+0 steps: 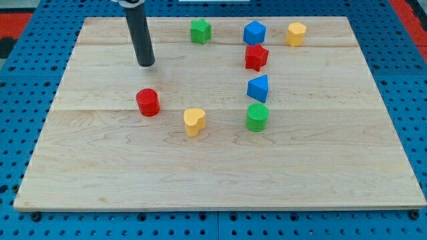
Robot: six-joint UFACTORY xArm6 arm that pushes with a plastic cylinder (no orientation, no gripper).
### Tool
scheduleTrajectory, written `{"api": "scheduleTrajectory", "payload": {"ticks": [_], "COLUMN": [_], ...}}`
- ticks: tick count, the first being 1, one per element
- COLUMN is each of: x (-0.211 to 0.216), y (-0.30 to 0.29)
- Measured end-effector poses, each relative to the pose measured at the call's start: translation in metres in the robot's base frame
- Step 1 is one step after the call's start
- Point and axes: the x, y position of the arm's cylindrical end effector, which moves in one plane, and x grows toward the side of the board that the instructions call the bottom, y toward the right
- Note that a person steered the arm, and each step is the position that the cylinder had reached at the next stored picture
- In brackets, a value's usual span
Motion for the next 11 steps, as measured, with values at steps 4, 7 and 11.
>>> {"api": "scheduleTrajectory", "payload": {"ticks": [4,7,11], "x": [-0.009,-0.020,-0.024], "y": [-0.014,-0.014,0.014]}}
